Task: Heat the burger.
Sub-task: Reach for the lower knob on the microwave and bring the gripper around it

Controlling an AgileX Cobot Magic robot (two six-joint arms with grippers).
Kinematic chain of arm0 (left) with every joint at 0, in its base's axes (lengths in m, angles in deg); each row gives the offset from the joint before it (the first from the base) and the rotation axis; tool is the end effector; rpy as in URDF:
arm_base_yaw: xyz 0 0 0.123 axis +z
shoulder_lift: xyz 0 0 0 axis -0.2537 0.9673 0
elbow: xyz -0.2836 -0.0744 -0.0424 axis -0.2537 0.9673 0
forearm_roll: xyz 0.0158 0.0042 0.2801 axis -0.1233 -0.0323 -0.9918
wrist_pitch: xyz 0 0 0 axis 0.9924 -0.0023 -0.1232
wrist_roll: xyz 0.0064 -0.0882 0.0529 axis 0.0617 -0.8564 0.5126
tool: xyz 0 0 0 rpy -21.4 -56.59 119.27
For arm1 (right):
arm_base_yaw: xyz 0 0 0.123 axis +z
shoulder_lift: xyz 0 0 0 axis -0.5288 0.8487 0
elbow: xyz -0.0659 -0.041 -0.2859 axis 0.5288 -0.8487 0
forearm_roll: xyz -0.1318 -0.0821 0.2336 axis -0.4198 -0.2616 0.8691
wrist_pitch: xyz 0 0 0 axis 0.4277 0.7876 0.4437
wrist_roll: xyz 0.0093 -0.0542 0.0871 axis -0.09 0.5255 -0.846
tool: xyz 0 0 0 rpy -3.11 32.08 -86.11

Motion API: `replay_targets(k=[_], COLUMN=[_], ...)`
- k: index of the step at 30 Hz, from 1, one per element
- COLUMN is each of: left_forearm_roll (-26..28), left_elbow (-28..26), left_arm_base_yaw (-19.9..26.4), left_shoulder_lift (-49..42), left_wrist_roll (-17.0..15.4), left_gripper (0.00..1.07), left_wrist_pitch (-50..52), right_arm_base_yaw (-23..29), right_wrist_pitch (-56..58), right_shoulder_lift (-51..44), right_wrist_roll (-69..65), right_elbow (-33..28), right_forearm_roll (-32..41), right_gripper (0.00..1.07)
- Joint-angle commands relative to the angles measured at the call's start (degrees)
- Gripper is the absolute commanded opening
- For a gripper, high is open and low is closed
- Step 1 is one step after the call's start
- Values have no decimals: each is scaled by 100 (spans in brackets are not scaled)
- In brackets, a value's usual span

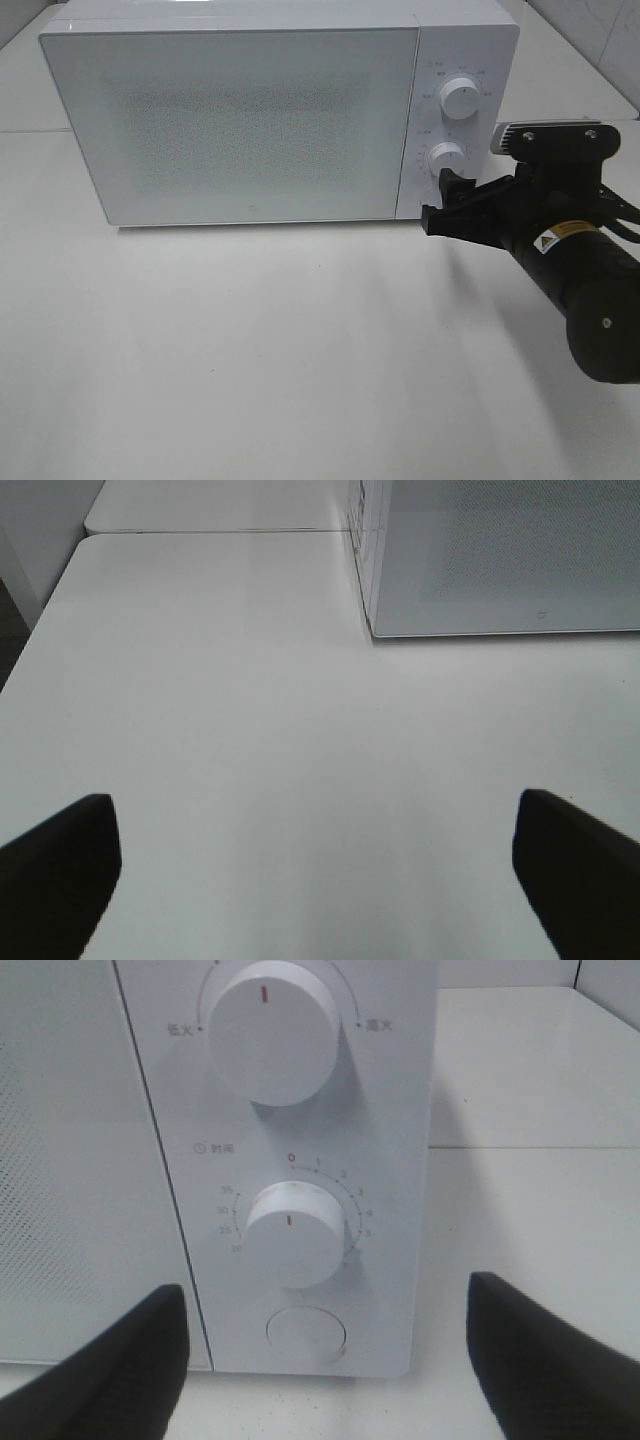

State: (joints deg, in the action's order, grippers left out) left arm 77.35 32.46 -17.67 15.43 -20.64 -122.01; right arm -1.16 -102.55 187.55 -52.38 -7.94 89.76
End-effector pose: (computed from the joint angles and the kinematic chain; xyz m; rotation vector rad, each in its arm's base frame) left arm 0.0168 -0.0041 0.2899 0.0753 2.0313 -0.0632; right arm 0.2747 0.1144 0.1152 -0.1341 1.7056 0.0474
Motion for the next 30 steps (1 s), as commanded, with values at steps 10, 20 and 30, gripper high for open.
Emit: replay_targets(k=[10, 20, 30], left_forearm_roll=[6, 6, 6], left_elbow=[-6, -6, -6], left_arm_base_yaw=[17, 17, 17], left_shoulder_lift=[-92, -92, -92], left_wrist_roll=[-34, -34, -34], left_gripper=[101, 101, 101], left_wrist_pitch=[-17, -17, -17], right_arm_base_yaw=[63, 46, 40], right_wrist_pitch=[-905, -888, -768], right_shoulder_lift=[516, 814, 1020], right_wrist_roll=[160, 149, 149], right_elbow=[888, 1203, 1358], right_forearm_roll=[120, 372, 430], right_gripper=[77, 77, 76])
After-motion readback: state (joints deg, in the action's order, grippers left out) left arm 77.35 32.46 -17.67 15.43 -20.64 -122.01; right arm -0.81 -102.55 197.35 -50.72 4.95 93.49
